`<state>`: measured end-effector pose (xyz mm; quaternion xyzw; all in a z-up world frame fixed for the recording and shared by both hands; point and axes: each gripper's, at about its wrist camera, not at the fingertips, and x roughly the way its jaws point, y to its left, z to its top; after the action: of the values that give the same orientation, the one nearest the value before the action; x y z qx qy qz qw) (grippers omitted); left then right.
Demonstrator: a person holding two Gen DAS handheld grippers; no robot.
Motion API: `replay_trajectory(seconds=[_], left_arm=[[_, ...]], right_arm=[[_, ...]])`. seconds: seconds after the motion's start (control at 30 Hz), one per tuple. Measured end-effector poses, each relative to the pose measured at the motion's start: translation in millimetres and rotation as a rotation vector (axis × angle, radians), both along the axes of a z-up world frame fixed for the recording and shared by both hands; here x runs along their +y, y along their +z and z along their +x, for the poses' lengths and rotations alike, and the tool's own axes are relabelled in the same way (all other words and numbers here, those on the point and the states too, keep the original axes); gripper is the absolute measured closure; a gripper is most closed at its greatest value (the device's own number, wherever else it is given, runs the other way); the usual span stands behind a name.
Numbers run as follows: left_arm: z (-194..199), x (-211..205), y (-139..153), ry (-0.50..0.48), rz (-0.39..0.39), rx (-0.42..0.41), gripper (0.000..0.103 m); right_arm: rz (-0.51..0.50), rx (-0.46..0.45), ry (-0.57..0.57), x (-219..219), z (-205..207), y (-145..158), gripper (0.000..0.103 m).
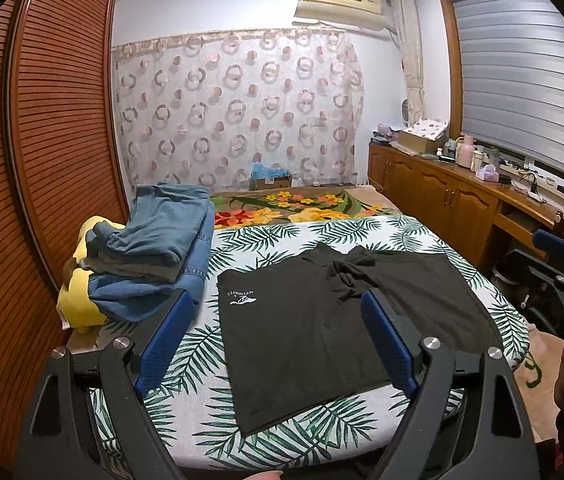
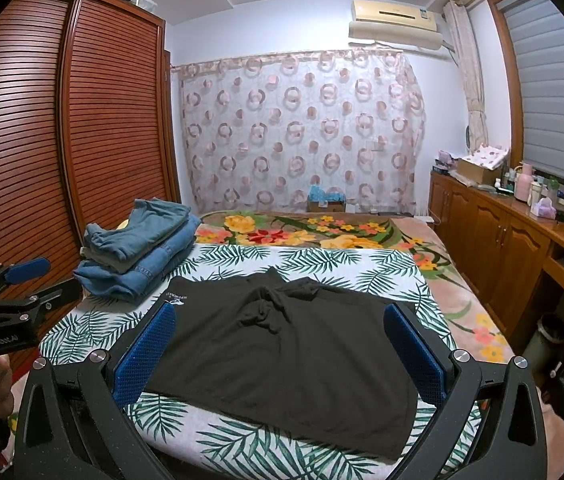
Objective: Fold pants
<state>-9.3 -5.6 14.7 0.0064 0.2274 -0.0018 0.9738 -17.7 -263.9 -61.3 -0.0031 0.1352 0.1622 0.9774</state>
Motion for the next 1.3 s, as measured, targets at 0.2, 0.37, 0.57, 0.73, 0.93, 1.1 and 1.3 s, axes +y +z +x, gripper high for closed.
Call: replay_trajectory(seconds=[0.2, 0.37, 0.57, 0.73, 0.93, 1.1, 1.3], left_arm=[[1.3, -0.3, -2.2, 0.0, -0.002, 0.008, 0.016], [1.2, -0.6, -2.7, 0.0, 0.0, 0.005, 0.016], [0.7, -0.9, -2.4, 0.001, -0.001, 0.006, 0.016], [0.3, -1.1, -2.3, 0.0, 0.0, 0.005, 0.016], [0.1, -1.2, -2.2, 0.001, 0.0, 0.004, 0.016], [-0.4, -1.3, -1.6, 0.002, 0.0, 0.005, 0.016], [-0.3, -1.5, -1.9, 0.0, -0.001, 0.003, 0.016]], right_arm=[[0.001, 0.001, 0.001, -0.4, 0.3, -0.1, 0.0], [0.001, 0.0, 0.0, -0.2, 0.1, -0.1, 0.0], [0.0, -0.001, -0.003, -0.9, 0.6, -0.4, 0.0], [0.001, 0.0, -0.003, -1.2, 0.7, -0.5, 0.0], [0.001, 0.0, -0.003, -1.1, 0.5, -0.6, 0.0], [-0.002, 0.0, -0.003, 0.7, 0.5, 0.2, 0.0], [-0.001, -0.003, -0.002, 1.1, -0.2, 0.2, 0.0]])
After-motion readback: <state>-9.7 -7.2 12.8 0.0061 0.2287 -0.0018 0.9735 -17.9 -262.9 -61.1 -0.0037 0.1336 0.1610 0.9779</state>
